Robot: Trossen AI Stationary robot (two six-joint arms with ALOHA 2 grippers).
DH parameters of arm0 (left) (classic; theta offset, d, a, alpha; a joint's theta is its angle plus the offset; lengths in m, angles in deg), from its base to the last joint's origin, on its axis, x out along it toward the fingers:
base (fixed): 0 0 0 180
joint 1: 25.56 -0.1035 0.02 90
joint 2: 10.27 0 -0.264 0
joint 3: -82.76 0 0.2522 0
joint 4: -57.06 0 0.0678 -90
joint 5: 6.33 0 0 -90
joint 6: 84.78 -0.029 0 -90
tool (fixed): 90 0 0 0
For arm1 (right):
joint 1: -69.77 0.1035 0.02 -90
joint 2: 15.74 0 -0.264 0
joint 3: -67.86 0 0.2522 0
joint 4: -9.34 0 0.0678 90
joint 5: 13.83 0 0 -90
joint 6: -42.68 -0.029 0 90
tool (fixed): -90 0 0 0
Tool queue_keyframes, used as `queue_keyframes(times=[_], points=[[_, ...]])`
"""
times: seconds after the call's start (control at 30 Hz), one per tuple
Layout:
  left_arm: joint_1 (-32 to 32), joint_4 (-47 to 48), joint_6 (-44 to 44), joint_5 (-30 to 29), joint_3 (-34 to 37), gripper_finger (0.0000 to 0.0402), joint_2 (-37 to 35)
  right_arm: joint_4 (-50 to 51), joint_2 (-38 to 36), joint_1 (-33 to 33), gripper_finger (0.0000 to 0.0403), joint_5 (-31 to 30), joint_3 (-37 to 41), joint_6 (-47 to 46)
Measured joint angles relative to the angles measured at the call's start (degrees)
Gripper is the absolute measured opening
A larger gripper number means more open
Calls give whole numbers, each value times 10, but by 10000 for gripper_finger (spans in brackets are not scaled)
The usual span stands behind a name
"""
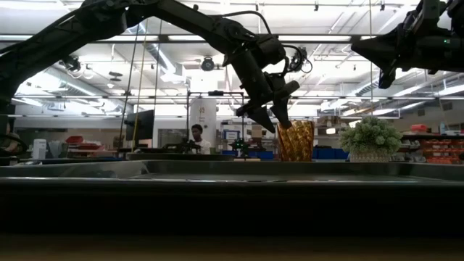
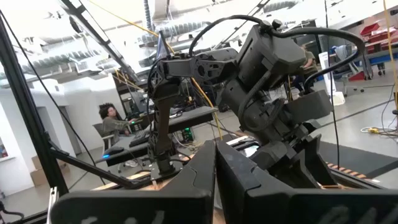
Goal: Pick and place plate/cup/fork/spoon on tray
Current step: Put the glass cup on the serving tray
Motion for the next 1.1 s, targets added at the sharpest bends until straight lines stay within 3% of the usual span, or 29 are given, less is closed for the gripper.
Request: queue_keyframes(times=[0.13,0.5,1.1], points=[[1,2,-1,0,0,215,0,-4,0,0,18,0,0,0],[1,8,-5,0,0,116,0,-13,0,0,18,-2,0,0],[2,-2,-32,-11,0,16,-2,-20,0,0,18,-1,0,0]])
